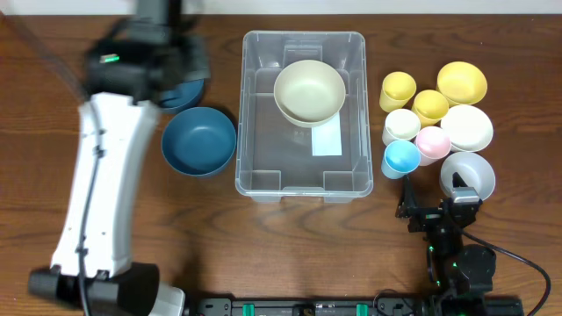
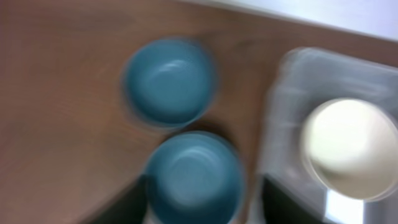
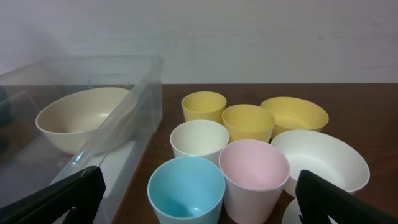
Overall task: Pack container
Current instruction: 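Lower the cream bowl into the bin and open the left gripper, then move the left gripper to the rim of the front teal bowl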
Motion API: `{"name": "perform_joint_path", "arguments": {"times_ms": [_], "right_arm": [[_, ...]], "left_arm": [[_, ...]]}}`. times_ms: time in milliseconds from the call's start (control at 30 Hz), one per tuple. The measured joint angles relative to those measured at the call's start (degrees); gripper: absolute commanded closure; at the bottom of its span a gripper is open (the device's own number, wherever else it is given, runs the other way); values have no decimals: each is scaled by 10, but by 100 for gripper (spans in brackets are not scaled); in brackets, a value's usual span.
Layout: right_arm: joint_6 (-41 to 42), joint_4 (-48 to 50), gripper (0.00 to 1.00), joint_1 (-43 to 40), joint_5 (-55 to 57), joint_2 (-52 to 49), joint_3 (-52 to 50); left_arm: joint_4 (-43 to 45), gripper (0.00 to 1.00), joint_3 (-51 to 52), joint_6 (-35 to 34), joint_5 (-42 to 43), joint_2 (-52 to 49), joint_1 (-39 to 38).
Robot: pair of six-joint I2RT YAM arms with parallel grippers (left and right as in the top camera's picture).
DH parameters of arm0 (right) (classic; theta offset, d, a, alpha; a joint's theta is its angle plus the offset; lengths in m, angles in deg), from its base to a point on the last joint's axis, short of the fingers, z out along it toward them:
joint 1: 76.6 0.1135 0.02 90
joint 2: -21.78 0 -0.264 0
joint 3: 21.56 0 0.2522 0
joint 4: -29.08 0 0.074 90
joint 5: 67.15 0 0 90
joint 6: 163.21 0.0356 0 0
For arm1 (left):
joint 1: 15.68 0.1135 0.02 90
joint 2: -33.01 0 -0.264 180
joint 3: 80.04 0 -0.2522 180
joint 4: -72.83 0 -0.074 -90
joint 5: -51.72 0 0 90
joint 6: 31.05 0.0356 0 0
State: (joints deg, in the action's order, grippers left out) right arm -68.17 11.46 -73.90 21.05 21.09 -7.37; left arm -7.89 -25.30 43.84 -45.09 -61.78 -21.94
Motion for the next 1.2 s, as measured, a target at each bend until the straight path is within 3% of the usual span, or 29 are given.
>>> {"name": "perform_joint_path", "arguments": {"times_ms": [133, 267, 633, 867, 1100, 1200], "right_arm": [[0, 0, 1, 0, 0, 0, 0], [0, 0, 1, 0, 0, 0, 0], [0, 0, 1, 0, 0, 0, 0], [0, 0, 1, 0, 0, 0, 0], [0, 0, 1, 0, 0, 0, 0], [0, 0, 1, 0, 0, 0, 0]], "left_arm": [[-87, 2, 5, -10, 45, 1, 99], [-99, 2, 65, 15, 115, 0, 152], [89, 2, 343, 51, 172, -9, 182], [204, 0, 435, 51, 174, -10, 182], [275, 10, 477, 56, 175, -10, 182], [314, 24, 500, 56, 176, -10, 182]]}}
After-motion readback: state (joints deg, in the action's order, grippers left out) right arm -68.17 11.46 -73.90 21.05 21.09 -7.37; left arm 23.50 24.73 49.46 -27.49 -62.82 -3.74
